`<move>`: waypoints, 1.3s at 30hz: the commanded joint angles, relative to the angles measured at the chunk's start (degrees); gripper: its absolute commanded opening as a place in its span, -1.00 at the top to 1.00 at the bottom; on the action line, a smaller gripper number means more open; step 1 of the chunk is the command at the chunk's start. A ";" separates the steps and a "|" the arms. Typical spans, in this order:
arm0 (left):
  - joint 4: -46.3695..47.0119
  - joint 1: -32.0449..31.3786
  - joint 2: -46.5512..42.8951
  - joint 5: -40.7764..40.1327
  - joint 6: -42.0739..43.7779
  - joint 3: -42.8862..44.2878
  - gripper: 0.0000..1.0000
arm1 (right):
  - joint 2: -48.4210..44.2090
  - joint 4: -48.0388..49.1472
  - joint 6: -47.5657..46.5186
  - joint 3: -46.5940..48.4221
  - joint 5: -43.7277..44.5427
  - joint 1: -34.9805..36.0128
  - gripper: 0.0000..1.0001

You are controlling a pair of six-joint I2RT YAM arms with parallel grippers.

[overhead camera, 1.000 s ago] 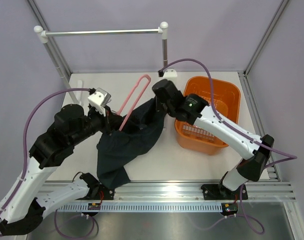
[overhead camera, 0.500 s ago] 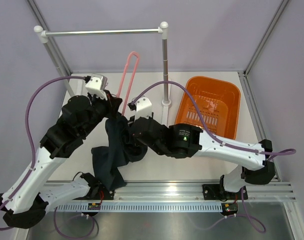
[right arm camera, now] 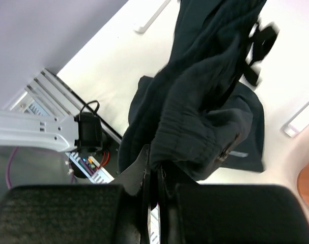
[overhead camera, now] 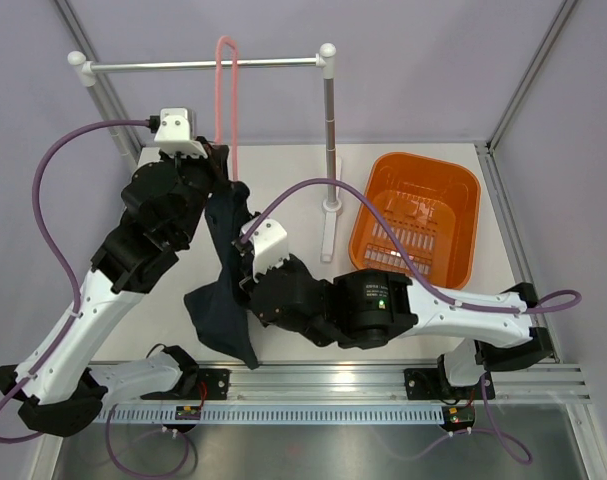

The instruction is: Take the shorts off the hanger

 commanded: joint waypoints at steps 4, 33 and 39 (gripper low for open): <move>13.58 -0.07 2.08 -11.44 7.96 1.78 1.00 | -1.71 -1.82 -0.98 4.26 3.16 4.07 1.00; 17.73 16.19 -3.00 19.56 -8.72 1.42 1.00 | -8.30 -24.41 12.63 4.27 19.77 6.53 1.00; 15.18 16.19 -4.33 26.68 -10.66 2.21 1.00 | -11.29 -23.62 14.22 -2.85 18.98 1.70 1.00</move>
